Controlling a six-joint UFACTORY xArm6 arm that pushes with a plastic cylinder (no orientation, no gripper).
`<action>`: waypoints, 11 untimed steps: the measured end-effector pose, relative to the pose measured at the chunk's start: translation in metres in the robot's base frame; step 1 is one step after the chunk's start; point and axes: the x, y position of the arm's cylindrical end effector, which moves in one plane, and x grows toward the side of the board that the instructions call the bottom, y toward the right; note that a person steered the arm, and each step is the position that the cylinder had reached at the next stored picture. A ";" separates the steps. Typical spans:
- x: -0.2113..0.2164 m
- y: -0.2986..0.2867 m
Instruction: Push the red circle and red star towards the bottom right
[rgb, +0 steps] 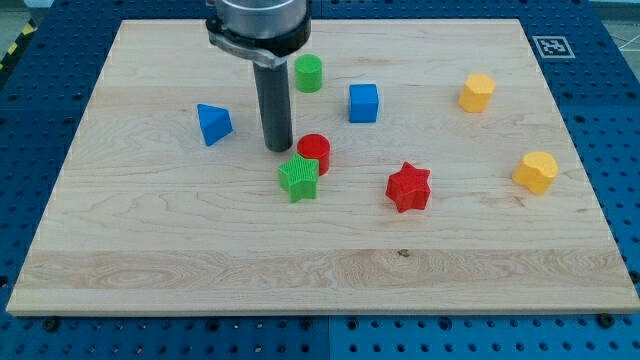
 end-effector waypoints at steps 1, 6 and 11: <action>0.023 0.052; 0.093 0.191; 0.115 0.232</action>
